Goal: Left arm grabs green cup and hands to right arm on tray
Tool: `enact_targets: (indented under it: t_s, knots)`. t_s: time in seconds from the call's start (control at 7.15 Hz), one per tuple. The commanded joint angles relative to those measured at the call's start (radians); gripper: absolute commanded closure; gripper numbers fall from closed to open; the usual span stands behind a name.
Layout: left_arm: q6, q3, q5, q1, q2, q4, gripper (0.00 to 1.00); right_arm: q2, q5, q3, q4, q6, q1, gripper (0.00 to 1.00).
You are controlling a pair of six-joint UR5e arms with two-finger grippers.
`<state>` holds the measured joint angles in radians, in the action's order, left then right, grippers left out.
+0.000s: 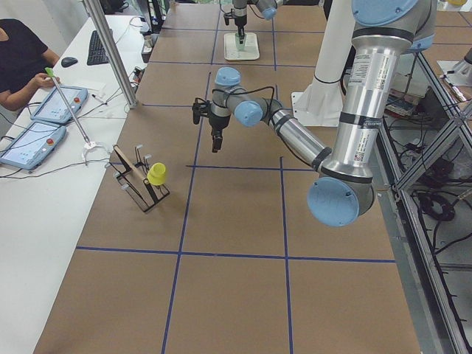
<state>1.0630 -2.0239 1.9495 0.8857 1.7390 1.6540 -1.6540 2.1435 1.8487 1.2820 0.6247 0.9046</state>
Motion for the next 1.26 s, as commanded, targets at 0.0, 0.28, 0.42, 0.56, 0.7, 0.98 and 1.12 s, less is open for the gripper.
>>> enact_targets:
  t_s: [0.0,0.28,0.42,0.56,0.7,0.98,1.12]
  knots:
    - [0.002,-0.001,0.000,-0.001,0.001,0.001,0.00,-0.016,-0.002,-0.002,0.000,-0.005,-0.001,1.00]
    - [0.002,-0.001,0.000,-0.002,0.001,0.001,0.00,-0.018,-0.002,-0.003,0.000,-0.005,0.002,1.00]
    - [0.002,-0.001,0.000,-0.002,0.001,0.001,0.00,-0.018,-0.008,-0.003,0.000,-0.005,0.002,0.95]
    - [0.002,-0.001,0.000,-0.002,0.001,0.001,0.00,-0.018,-0.014,-0.005,0.006,-0.005,0.000,0.52]
    - [0.002,-0.001,0.000,-0.002,0.001,0.001,0.00,-0.018,-0.023,0.000,0.007,-0.003,0.002,0.01]
    - [-0.011,-0.001,0.002,0.001,-0.001,0.003,0.00,-0.023,-0.021,0.039,0.005,-0.017,0.057,0.00]
    - [-0.055,-0.002,0.005,0.005,-0.010,0.003,0.00,-0.086,-0.010,0.122,0.005,-0.092,0.132,0.00]
